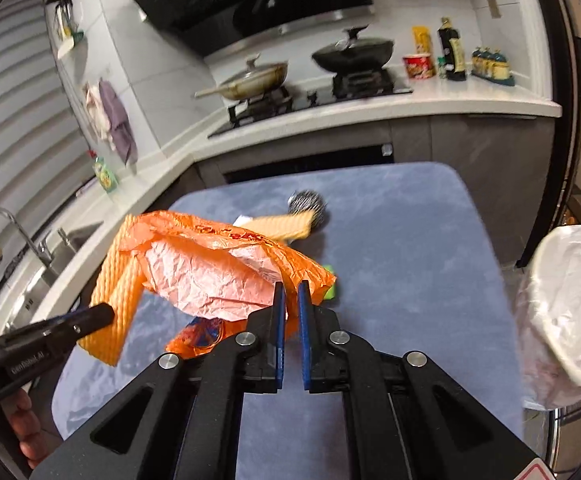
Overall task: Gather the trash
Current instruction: 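Carry the mesh sleeve and orange wrapper over the white bin with both tools, then open both tools to drop the sleeve and wrapper into the bin, then move both open tools back over the table, then grasp the orange snack bag with the left tool while the right tool grasps the mesh sleeve, then carry the snack bag and mesh sleeve over the bin with both tools, then open both tools to drop the bag and sleeve into the bin, then move both open tools back over the table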
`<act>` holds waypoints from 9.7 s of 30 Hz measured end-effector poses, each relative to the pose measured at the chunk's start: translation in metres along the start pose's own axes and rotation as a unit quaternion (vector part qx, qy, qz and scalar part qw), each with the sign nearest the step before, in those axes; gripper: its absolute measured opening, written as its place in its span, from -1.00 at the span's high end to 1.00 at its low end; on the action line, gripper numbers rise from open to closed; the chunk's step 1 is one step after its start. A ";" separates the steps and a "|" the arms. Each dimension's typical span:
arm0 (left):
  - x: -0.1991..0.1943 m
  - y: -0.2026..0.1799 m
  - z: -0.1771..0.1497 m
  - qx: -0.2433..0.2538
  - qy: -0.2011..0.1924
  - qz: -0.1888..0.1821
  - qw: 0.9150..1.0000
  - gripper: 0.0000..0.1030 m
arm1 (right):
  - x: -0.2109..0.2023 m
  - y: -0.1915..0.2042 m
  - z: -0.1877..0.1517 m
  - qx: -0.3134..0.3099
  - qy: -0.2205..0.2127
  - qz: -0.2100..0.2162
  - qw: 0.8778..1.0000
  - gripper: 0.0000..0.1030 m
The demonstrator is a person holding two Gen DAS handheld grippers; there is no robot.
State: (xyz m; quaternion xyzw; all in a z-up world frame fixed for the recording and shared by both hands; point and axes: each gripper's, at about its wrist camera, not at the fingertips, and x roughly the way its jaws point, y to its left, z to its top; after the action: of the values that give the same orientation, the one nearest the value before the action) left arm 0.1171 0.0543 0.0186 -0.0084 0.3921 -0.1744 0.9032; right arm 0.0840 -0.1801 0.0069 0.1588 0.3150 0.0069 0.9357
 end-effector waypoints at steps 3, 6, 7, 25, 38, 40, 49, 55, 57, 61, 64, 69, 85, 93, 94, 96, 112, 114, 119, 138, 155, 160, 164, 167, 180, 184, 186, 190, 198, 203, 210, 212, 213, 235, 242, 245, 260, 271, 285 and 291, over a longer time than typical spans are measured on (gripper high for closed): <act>-0.007 -0.020 0.000 0.017 -0.004 -0.010 1.000 0.67 | -0.022 -0.014 0.005 0.010 -0.021 -0.006 1.000 0.87; -0.011 -0.043 0.000 0.036 -0.006 -0.021 0.999 0.67 | -0.047 -0.033 0.009 0.023 -0.045 -0.016 0.999 0.87; -0.012 -0.052 0.000 0.043 -0.006 -0.026 0.999 0.67 | -0.055 -0.040 0.009 0.026 -0.052 -0.020 0.998 0.87; 0.017 -0.235 -0.002 0.148 0.024 -0.133 0.980 0.67 | -0.155 -0.209 0.013 0.110 -0.123 -0.162 0.973 0.88; 0.076 -0.351 -0.015 0.209 0.055 -0.201 0.955 0.66 | -0.147 -0.319 -0.014 0.171 -0.076 -0.252 0.949 0.88; 0.085 -0.361 -0.017 0.216 0.062 -0.201 0.954 0.66 | -0.141 -0.329 -0.022 0.178 -0.064 -0.259 0.947 0.88; 0.121 -0.390 -0.031 0.237 0.092 -0.190 0.948 0.63 | -0.126 -0.352 -0.028 0.201 -0.044 -0.270 0.941 0.85; 0.126 -0.396 -0.034 0.242 0.097 -0.176 0.949 0.38 | -0.125 -0.356 -0.027 0.208 -0.047 -0.270 0.939 0.60; 0.125 -0.396 -0.034 0.239 0.095 -0.173 0.951 0.31 | -0.128 -0.354 -0.026 0.210 -0.053 -0.268 0.939 0.46; 0.124 -0.394 -0.032 0.236 0.090 -0.167 0.953 0.11 | -0.133 -0.350 -0.021 0.205 -0.062 -0.268 0.939 0.30; 0.121 -0.392 -0.030 0.233 0.086 -0.166 0.954 0.10 | -0.136 -0.346 -0.019 0.203 -0.070 -0.265 0.940 0.21; 0.115 -0.388 -0.027 0.229 0.077 -0.163 0.957 -0.05 | -0.143 -0.337 -0.014 0.195 -0.084 -0.263 0.941 0.10; 0.082 -0.352 -0.010 0.208 0.030 -0.153 0.966 -0.22 | -0.152 -0.288 -0.002 0.160 -0.111 -0.247 0.949 -0.22; 0.073 -0.314 -0.005 0.184 0.018 -0.132 0.974 -0.31 | -0.142 -0.259 -0.001 0.141 -0.103 -0.230 0.957 -0.28; 0.073 -0.305 -0.005 0.181 0.017 -0.126 0.975 -0.32 | -0.139 -0.254 -0.001 0.138 -0.100 -0.226 0.959 -0.28; 0.072 -0.291 -0.005 0.175 0.012 -0.111 0.978 -0.42 | -0.132 -0.242 -0.003 0.129 -0.094 -0.217 0.963 -0.28; 0.080 -0.101 0.004 0.049 0.026 0.051 0.997 -0.73 | -0.052 -0.145 -0.005 0.067 -0.029 -0.143 0.987 -0.29; 0.079 -0.077 0.004 0.029 0.027 0.062 0.997 -0.74 | -0.042 -0.133 -0.005 0.060 -0.022 -0.133 0.989 -0.29; 0.083 -0.029 -0.001 -0.006 0.038 0.084 0.996 -0.75 | -0.019 -0.101 -0.005 0.041 -0.007 -0.114 0.993 -0.29; 0.147 0.034 -0.026 -0.076 0.124 0.007 0.989 -0.74 | 0.066 -0.034 0.008 0.018 0.047 -0.048 0.998 -0.29; 0.136 0.032 -0.029 -0.068 0.120 -0.038 0.990 0.72 | 0.169 -0.006 0.053 0.017 0.086 0.018 0.996 -0.38; 0.128 0.030 -0.028 -0.062 0.115 -0.045 0.990 0.75 | 0.188 0.003 0.052 0.002 0.109 0.030 0.994 0.41; 0.121 0.027 -0.026 -0.060 0.111 -0.050 0.991 0.75 | 0.179 0.013 0.049 -0.014 0.102 0.037 0.994 0.88; 0.111 0.023 -0.026 -0.059 0.107 -0.056 0.991 0.76 | 0.158 0.016 0.051 -0.019 0.083 0.046 0.995 0.91; 0.049 -0.019 -0.031 -0.022 0.081 -0.085 0.993 0.76 | 0.055 -0.006 0.063 -0.003 0.000 0.039 0.999 0.93; 0.035 -0.042 -0.031 -0.002 0.073 -0.097 0.993 0.76 | 0.017 -0.031 0.060 0.016 -0.027 0.020 0.999 0.93; 0.029 -0.057 -0.030 0.009 0.072 -0.104 0.992 0.76 | 0.003 -0.043 0.059 0.023 -0.038 0.011 0.999 0.93; 0.022 -0.086 -0.028 0.033 0.066 -0.114 0.991 0.76 | -0.034 -0.077 0.053 0.040 -0.062 -0.019 0.997 0.93; 0.022 -0.145 -0.026 0.075 0.065 -0.132 0.986 0.76 | -0.085 -0.149 0.037 0.085 -0.087 -0.069 0.990 0.93; 0.026 -0.188 -0.025 0.100 0.067 -0.149 0.981 0.76 | -0.110 -0.191 0.023 0.110 -0.092 -0.103 0.984 0.93; 0.036 -0.240 -0.024 0.132 0.066 -0.164 0.975 0.76 | -0.129 -0.240 0.002 0.125 -0.085 -0.155 0.976 0.93; 0.041 -0.255 -0.023 0.139 0.066 -0.167 0.974 0.76 | -0.132 -0.251 -0.003 0.132 -0.083 -0.163 0.974 0.93; 0.043 -0.262 -0.023 0.143 0.067 -0.170 0.973 0.76 | -0.134 -0.257 -0.006 0.136 -0.081 -0.167 0.973 0.93; 0.125 -0.368 -0.029 0.205 0.113 -0.168 0.957 0.75 | -0.111 -0.326 -0.029 0.181 -0.034 -0.209 0.960 0.92; 0.142 -0.376 -0.032 0.214 0.122 -0.158 0.956 0.67 | -0.104 -0.329 -0.031 0.186 -0.027 -0.214 0.959 0.88; 0.144 -0.375 -0.032 0.210 0.123 -0.154 0.958 0.34 | -0.104 -0.330 -0.029 0.189 -0.028 -0.217 0.957 0.66; 0.122 -0.345 -0.006 0.161 0.078 -0.143 0.973 -0.43 | -0.120 -0.308 -0.015 0.172 -0.064 -0.217 0.959 -0.15; 0.100 -0.295 0.010 0.126 0.045 -0.118 0.984 -0.57 | -0.113 -0.270 -0.002 0.147 -0.073 -0.195 0.967 -0.28; 0.080 -0.211 0.021 0.073 0.022 -0.053 0.996 -0.66 | -0.081 -0.200 0.009 0.099 -0.054 -0.155 0.981 -0.28; 0.078 -0.168 0.024 0.044 0.023 -0.036 0.998 -0.66 | -0.059 -0.162 0.014 0.072 -0.042 -0.136 0.987 -0.28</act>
State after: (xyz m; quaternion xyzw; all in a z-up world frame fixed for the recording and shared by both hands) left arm 0.1315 -0.1311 0.0059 0.0216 0.4039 -0.2241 0.8867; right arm 0.0310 -0.3447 0.0037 0.1816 0.2937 -0.1493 0.9265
